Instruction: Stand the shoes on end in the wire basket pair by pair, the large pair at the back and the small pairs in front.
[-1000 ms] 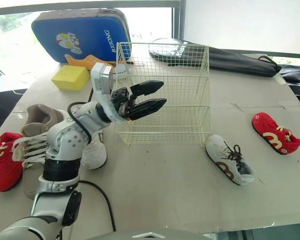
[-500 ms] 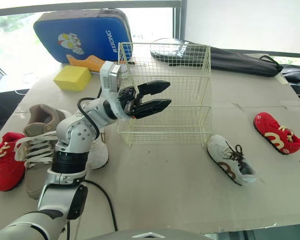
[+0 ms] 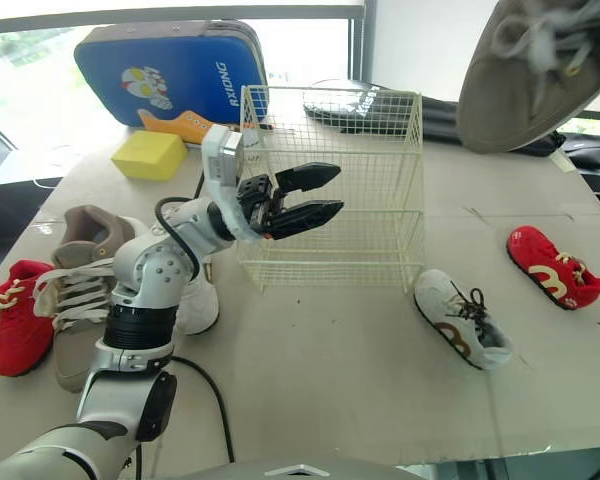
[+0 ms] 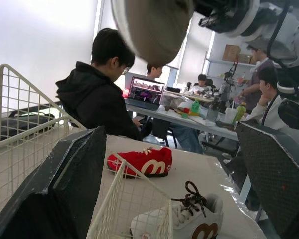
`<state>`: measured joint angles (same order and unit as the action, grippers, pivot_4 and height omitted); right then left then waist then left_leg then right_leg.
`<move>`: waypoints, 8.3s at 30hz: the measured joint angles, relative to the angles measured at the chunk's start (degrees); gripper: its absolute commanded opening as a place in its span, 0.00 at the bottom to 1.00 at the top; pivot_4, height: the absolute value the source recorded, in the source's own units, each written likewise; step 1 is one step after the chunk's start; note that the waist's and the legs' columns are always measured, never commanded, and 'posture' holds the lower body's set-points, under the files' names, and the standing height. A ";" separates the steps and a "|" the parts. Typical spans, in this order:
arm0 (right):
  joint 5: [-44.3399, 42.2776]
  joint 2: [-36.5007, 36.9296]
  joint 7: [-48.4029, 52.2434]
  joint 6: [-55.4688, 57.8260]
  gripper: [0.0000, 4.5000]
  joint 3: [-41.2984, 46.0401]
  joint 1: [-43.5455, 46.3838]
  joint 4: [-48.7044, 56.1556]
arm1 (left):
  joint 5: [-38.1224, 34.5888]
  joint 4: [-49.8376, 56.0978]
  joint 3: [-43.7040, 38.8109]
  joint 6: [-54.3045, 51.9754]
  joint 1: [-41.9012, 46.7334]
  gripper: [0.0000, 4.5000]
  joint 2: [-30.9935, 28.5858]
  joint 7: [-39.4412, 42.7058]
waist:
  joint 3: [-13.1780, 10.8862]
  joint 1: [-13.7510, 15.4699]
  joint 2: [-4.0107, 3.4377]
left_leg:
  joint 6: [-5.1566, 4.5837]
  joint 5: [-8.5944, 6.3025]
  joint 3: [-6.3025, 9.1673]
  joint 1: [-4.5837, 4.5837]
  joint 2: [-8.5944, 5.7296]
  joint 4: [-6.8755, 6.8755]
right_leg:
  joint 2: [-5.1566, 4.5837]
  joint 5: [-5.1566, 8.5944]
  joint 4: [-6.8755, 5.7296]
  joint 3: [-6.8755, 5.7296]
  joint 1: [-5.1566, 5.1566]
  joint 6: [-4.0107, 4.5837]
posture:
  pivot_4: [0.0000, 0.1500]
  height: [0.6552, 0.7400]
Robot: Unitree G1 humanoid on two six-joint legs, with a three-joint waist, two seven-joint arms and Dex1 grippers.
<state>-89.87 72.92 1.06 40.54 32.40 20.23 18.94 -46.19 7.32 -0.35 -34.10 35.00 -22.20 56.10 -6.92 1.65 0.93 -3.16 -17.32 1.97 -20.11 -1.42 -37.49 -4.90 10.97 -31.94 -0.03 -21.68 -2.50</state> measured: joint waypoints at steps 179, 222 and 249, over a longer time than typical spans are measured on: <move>56.59 -41.75 53.31 -9.63 1.00 -42.60 9.39 10.54 | 2.29 -24.16 -36.93 -19.67 -40.72 0.17 -34.73 -4.34 | 0.01 -1.02 0.16 | 1.87 0.62 2.29 0.31 -0.40 1.32 | -0.32 0.52 -0.82 -1.49 -0.17 -0.90 | 1.00 1.00; 57.71 -37.67 20.01 -2.38 1.00 -20.07 -12.75 35.43 | 37.76 -58.43 -2.41 63.49 33.54 0.16 8.04 -37.25 | -0.51 -0.62 1.19 | 2.12 1.15 2.98 -0.15 -0.57 1.20 | 0.32 0.02 -0.10 -1.57 0.10 -1.24 | 1.00 1.00; 56.44 -35.68 22.89 -3.36 1.00 -18.84 -15.01 34.11 | 34.51 -15.25 -2.53 32.84 3.53 0.99 0.49 -32.54 | -0.12 -0.86 0.80 | 1.89 1.01 2.91 0.25 -0.47 1.09 | 0.29 0.03 -0.81 -1.39 0.16 -1.30 | 1.00 1.00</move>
<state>-33.42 37.24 23.95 37.17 13.56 5.22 53.05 -11.68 -7.93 -2.88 -1.27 38.53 -21.71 23.56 -7.04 0.79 1.73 -1.28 -16.31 4.88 -19.86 -1.88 -36.40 -4.61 11.00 -32.75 -1.42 -21.52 -3.80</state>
